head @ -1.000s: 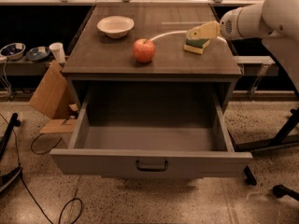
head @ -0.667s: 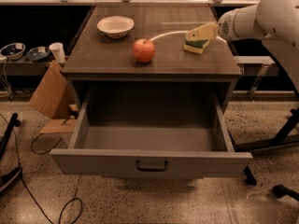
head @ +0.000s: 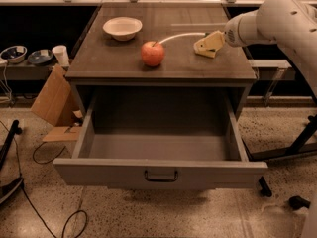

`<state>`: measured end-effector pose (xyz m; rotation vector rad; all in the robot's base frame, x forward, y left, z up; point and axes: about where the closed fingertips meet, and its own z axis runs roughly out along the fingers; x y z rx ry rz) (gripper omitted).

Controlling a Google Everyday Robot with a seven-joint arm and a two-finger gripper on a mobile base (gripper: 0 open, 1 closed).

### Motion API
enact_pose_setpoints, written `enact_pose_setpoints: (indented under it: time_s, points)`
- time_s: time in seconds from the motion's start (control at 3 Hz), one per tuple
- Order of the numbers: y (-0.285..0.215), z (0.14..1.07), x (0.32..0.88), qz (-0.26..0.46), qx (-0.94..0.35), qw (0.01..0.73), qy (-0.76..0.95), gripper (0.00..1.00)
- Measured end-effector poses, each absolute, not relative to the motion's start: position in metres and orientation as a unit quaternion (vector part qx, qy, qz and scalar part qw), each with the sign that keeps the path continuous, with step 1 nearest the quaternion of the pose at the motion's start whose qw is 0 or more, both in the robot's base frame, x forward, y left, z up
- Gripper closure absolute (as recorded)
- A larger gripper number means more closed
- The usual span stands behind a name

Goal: Place sponge into top drawer

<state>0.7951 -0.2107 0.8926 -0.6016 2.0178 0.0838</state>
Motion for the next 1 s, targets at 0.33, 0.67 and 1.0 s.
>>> enact_pose_setpoints:
  time_s: [0.33, 0.67, 1.0]
  points:
    - [-0.203, 0.885, 0.799, 0.008, -0.272, 0.482, 0.833, 0.00]
    - [-0.197, 0.880, 0.806, -0.005, -0.284, 0.475, 0.833, 0.00]
    - [-0.190, 0.877, 0.820, -0.012, -0.295, 0.470, 0.832, 0.00]
